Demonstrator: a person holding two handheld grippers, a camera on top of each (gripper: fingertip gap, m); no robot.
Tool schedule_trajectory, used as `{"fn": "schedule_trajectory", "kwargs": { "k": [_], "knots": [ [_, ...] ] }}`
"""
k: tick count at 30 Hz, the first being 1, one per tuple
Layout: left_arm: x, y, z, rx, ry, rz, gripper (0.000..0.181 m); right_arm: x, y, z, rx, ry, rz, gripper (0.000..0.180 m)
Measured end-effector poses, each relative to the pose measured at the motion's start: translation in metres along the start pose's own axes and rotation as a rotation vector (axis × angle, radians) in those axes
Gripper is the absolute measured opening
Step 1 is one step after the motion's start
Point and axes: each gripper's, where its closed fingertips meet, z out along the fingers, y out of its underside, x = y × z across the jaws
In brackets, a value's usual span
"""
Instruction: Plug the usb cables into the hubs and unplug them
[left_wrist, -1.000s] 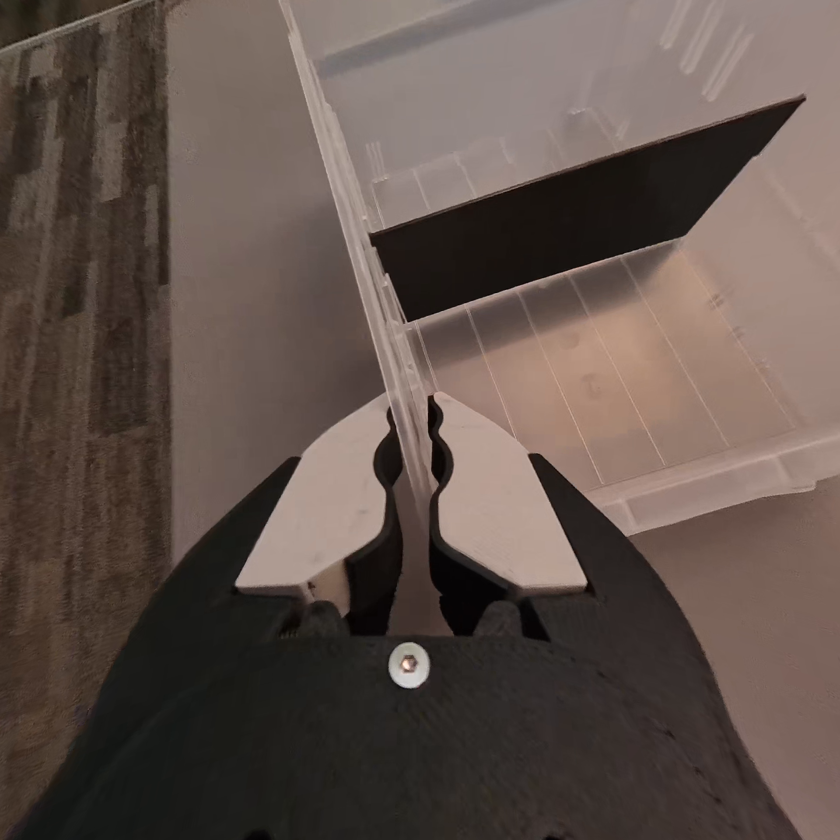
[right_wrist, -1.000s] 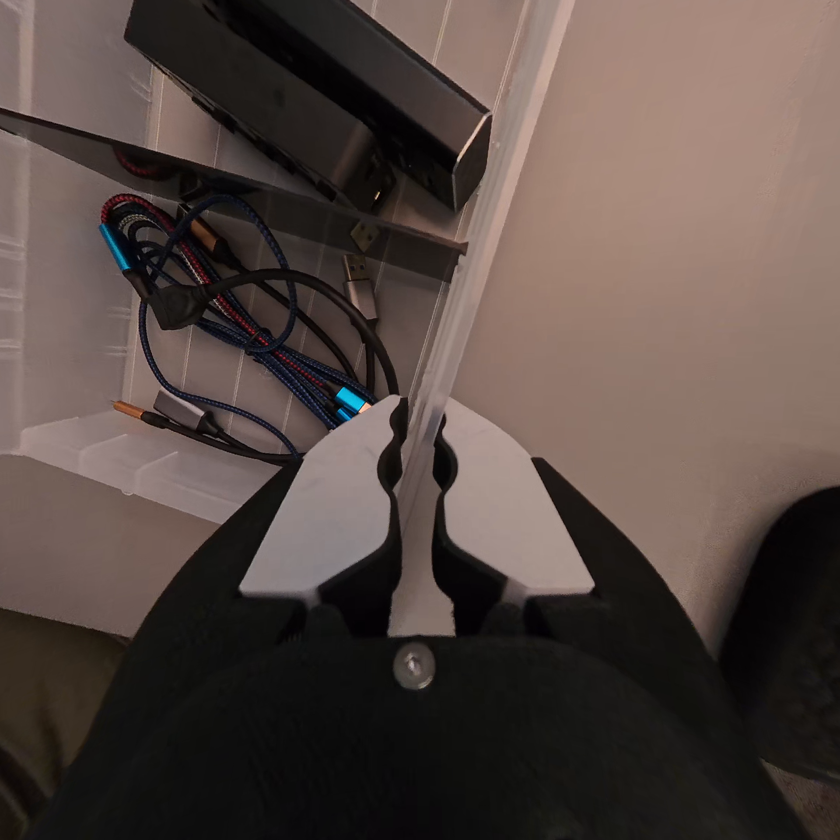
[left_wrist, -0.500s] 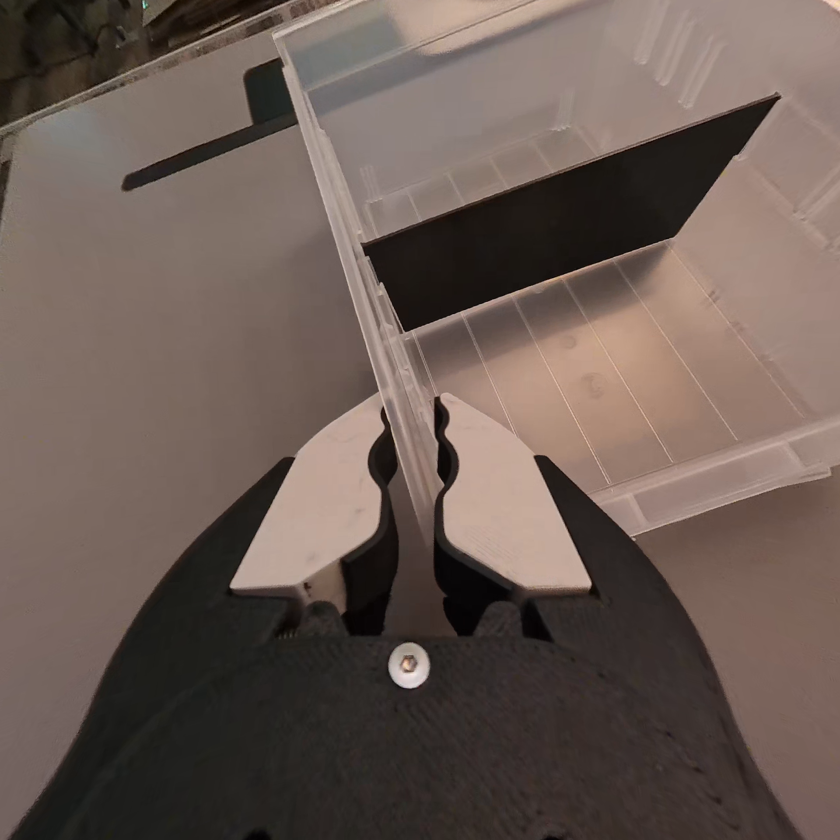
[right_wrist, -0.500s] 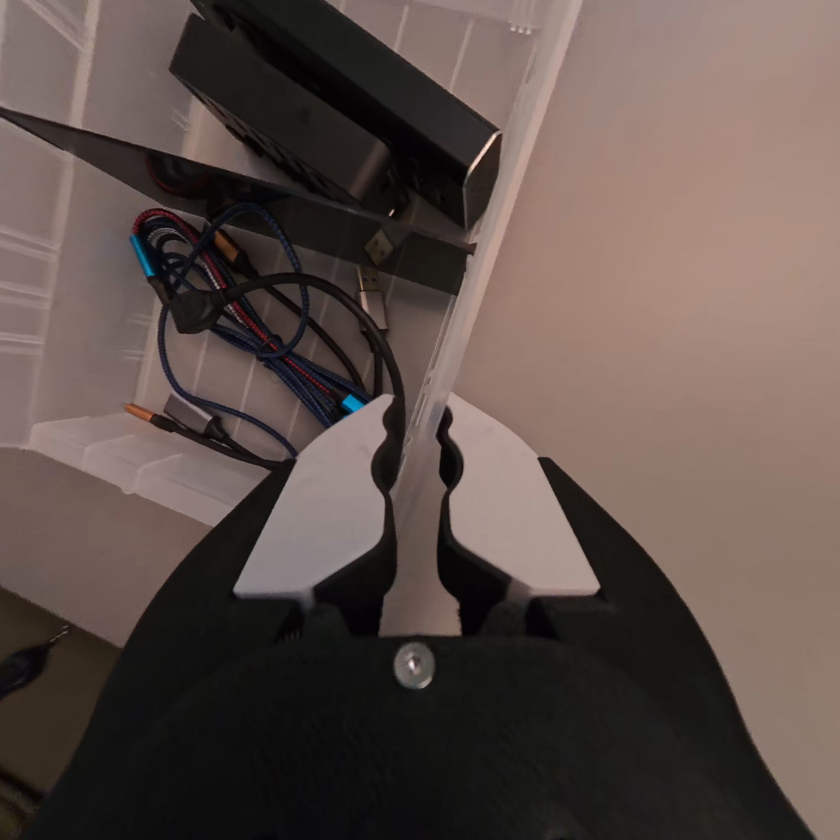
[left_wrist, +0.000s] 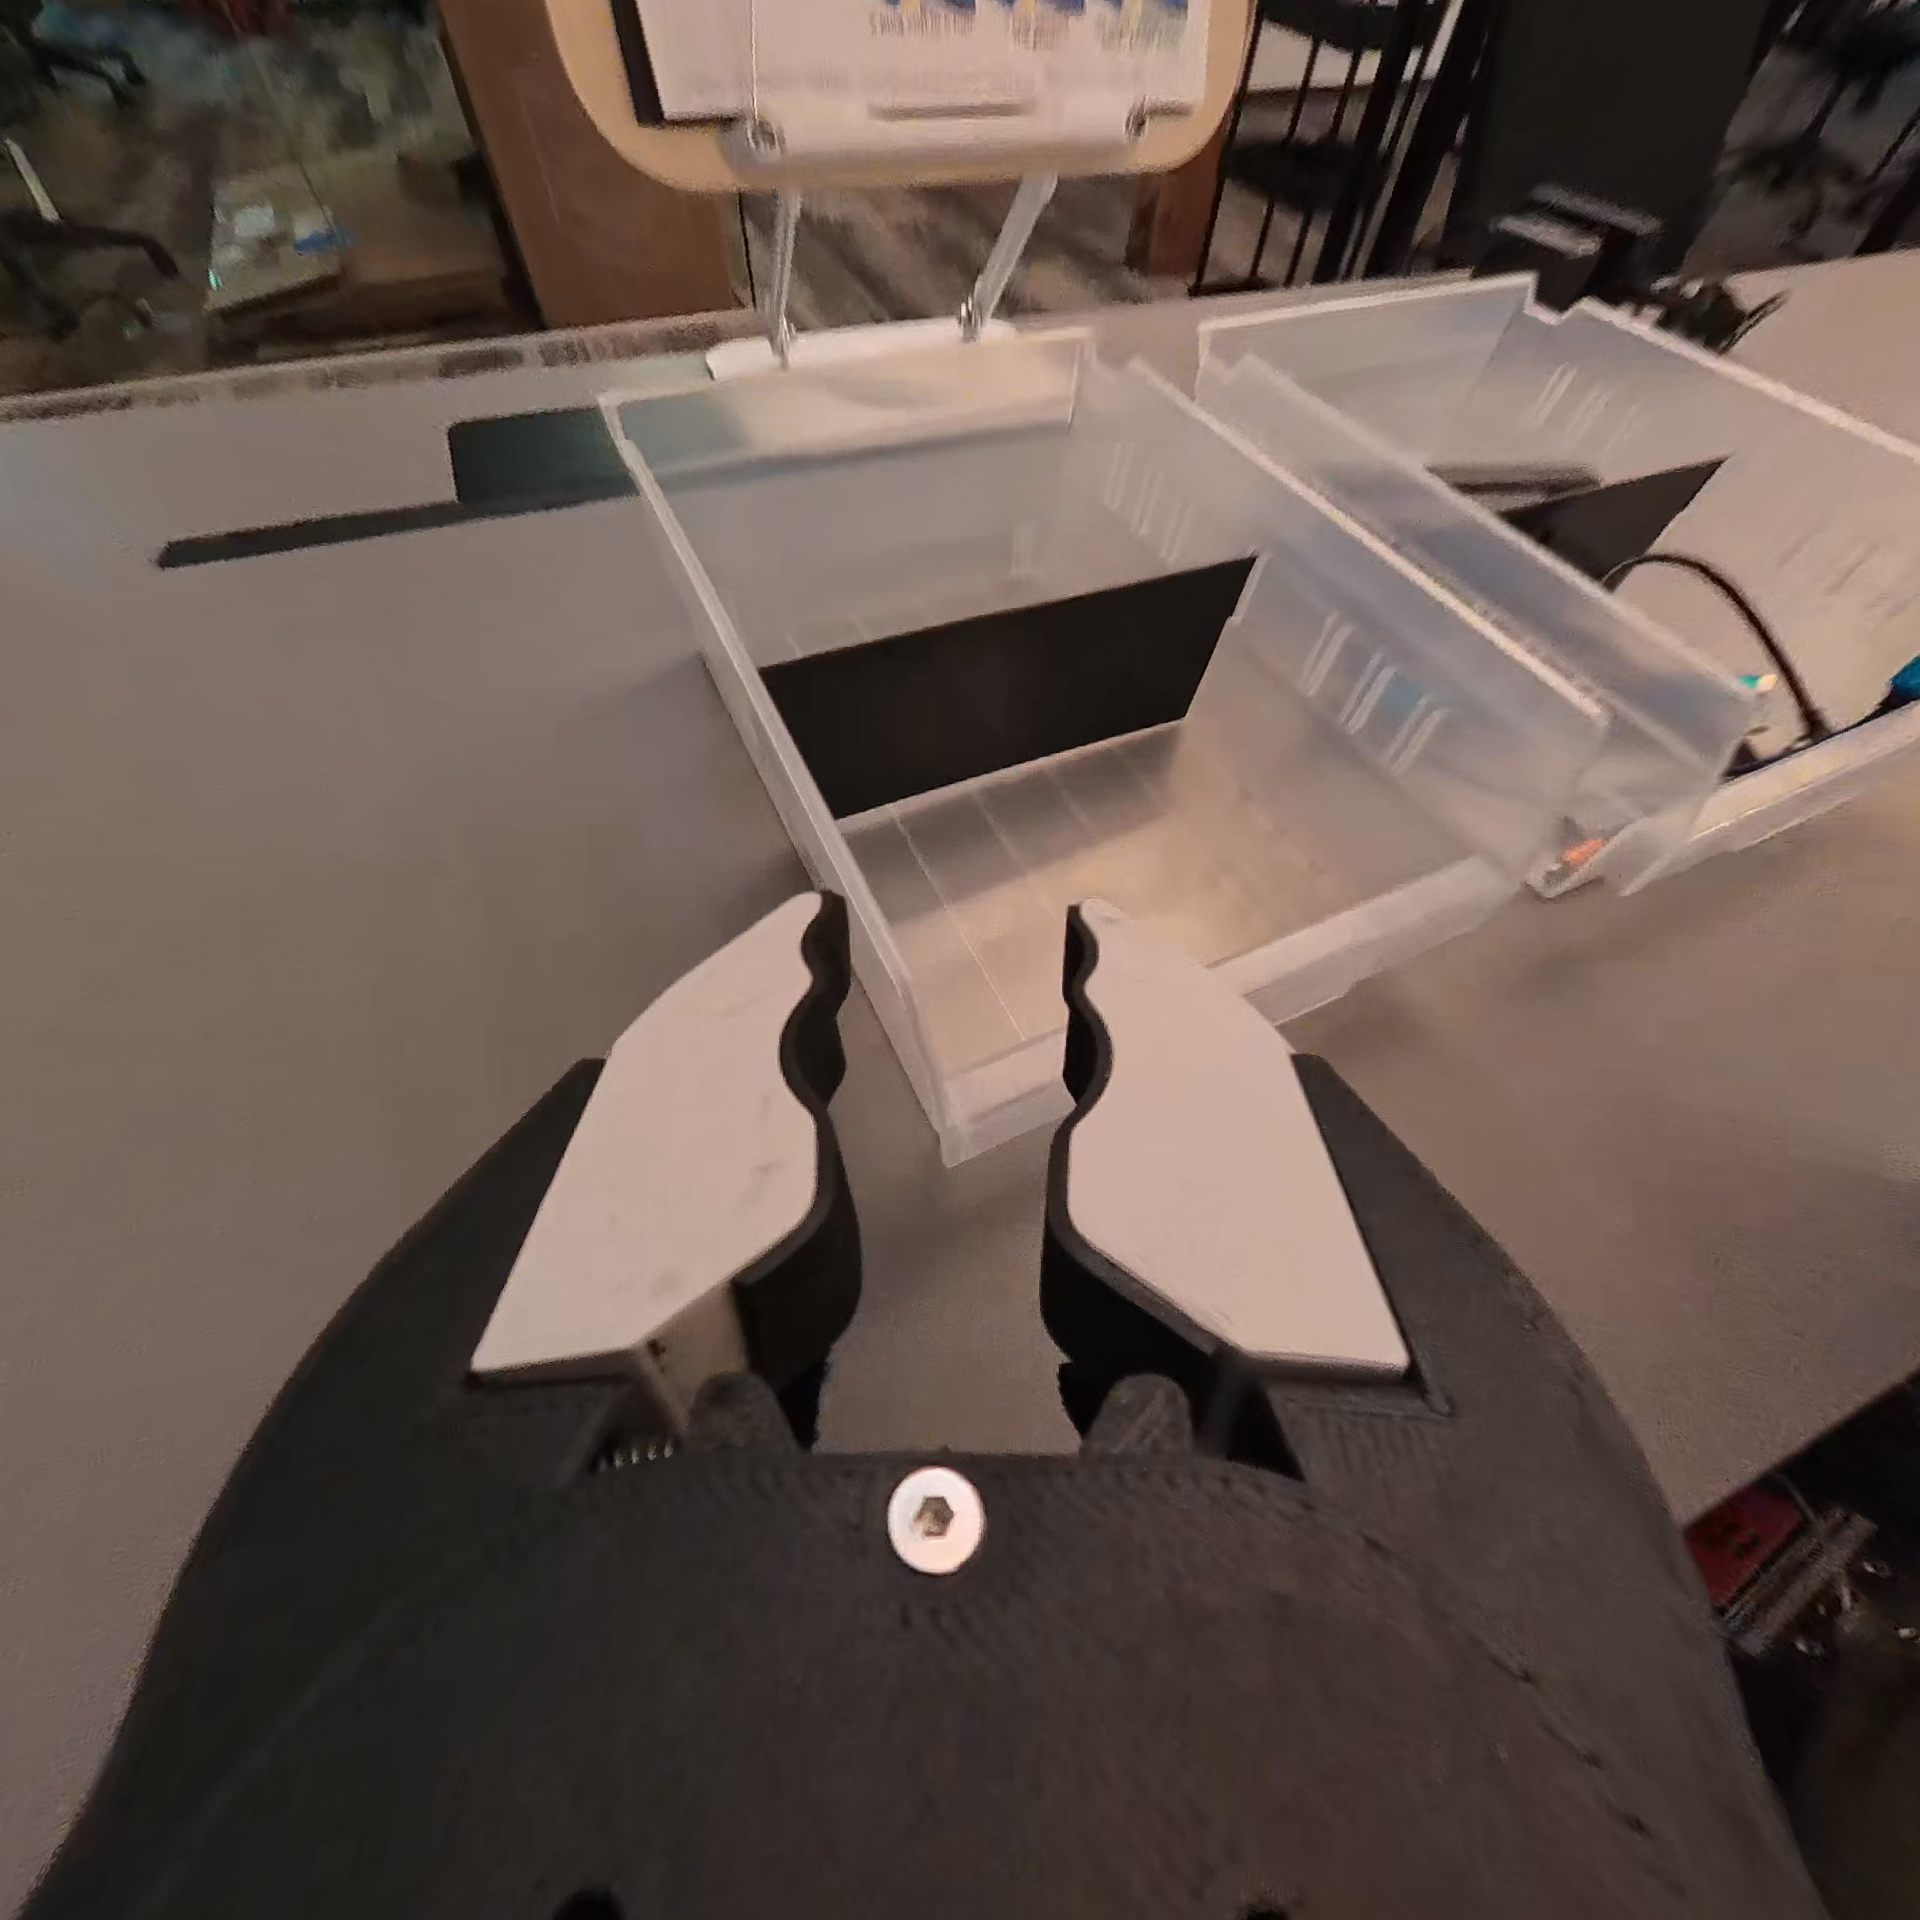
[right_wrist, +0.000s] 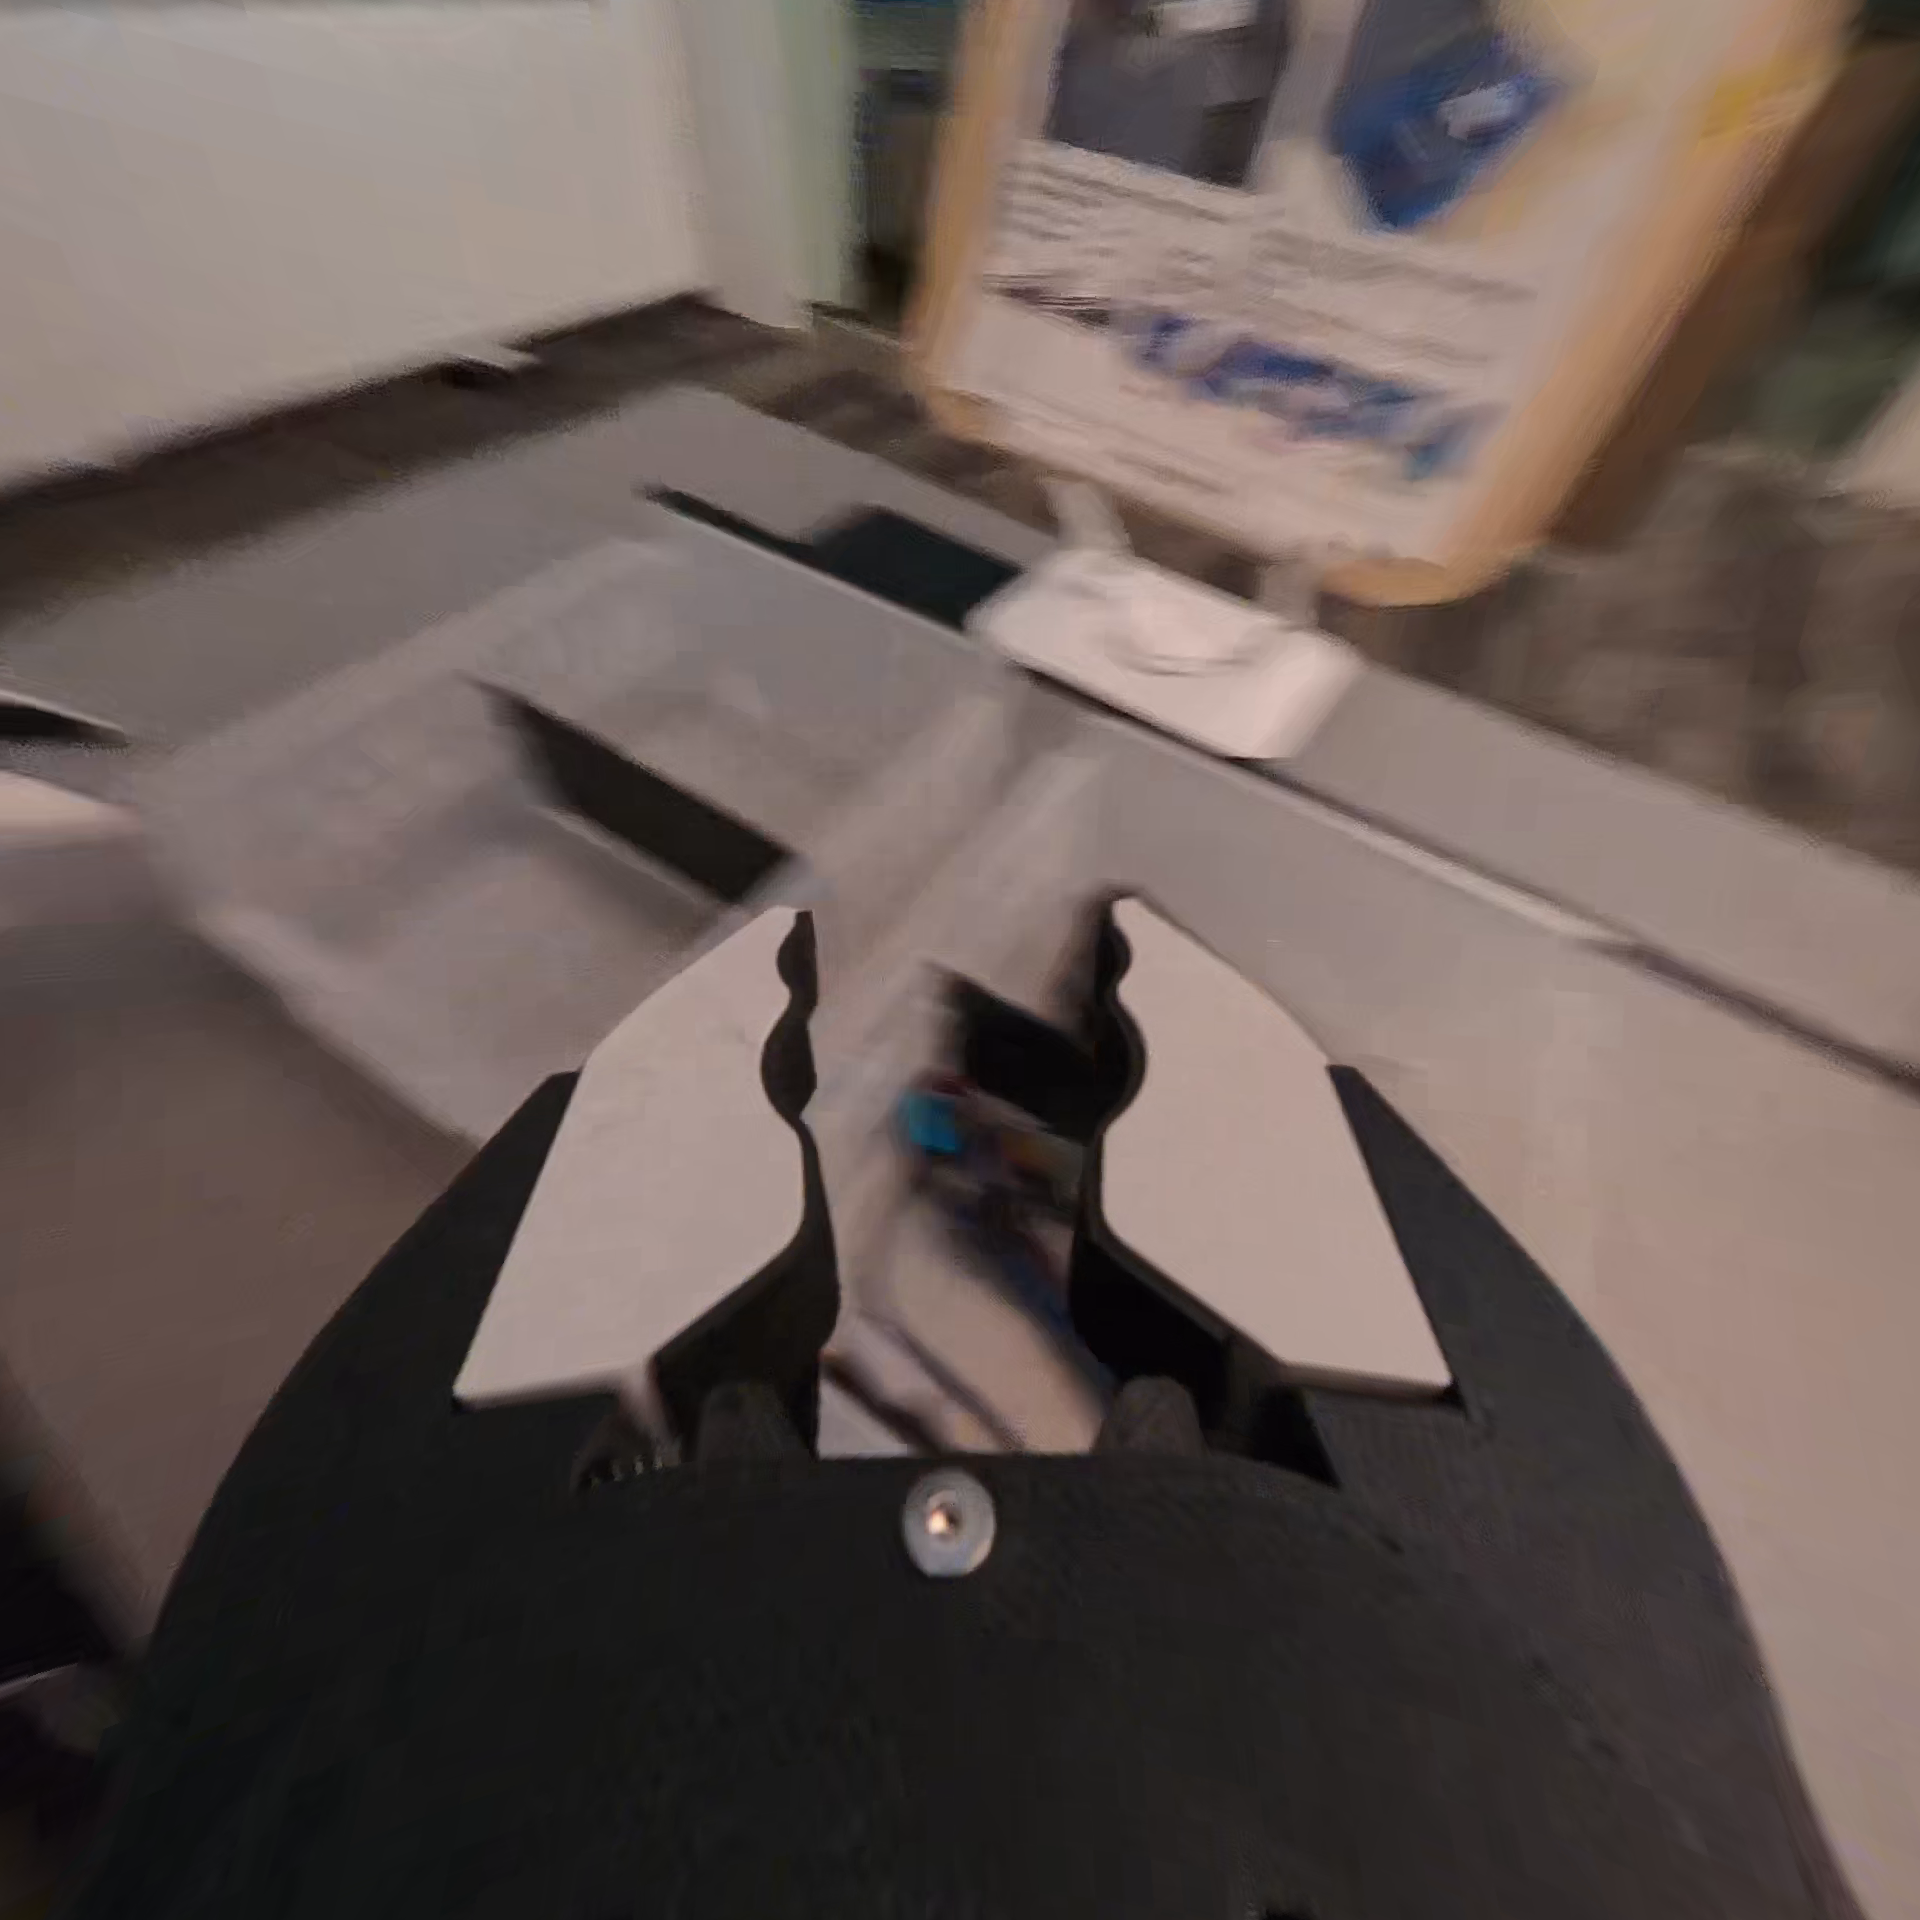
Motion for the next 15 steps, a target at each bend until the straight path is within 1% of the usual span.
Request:
{"fn": "schedule_trajectory", "kwargs": {
  "k": [1, 2, 3, 4, 5, 6, 8, 10, 15],
  "knots": [
    [0.002, -0.002, -0.006, 0.017, 0.005, -0.001, 0.038, -0.033, -0.007, 0.015, -0.017, -0.151, 0.074, 0.053],
    [0.006, -0.004, -0.012, 0.033, 0.012, 0.002, 0.038, -0.059, -0.002, 0.034, -0.092, -0.266, 0.113, 0.052],
    [0.009, -0.005, -0.017, 0.047, 0.021, 0.009, 0.038, -0.070, 0.019, 0.054, -0.259, -0.284, 0.136, 0.053],
    [0.013, -0.006, -0.023, 0.062, 0.028, 0.018, 0.039, -0.074, 0.040, 0.071, -0.424, -0.272, 0.138, 0.052],
    [0.015, -0.007, -0.028, 0.075, 0.030, 0.027, 0.039, -0.075, 0.054, 0.086, -0.535, -0.250, 0.152, 0.048],
    [0.016, -0.007, -0.032, 0.083, 0.030, 0.035, 0.039, -0.077, 0.062, 0.098, -0.592, -0.237, 0.175, 0.043],
    [0.016, -0.006, -0.041, 0.085, 0.031, 0.049, 0.039, -0.075, 0.072, 0.116, -0.665, -0.184, 0.177, 0.041],
    [0.016, -0.005, -0.048, 0.082, 0.030, 0.054, 0.039, -0.069, 0.079, 0.128, -0.716, -0.114, 0.119, 0.041],
    [0.017, -0.013, -0.063, 0.139, 0.032, 0.048, 0.038, -0.070, 0.094, 0.152, -0.832, -0.064, 0.114, 0.043]
  ]
}}
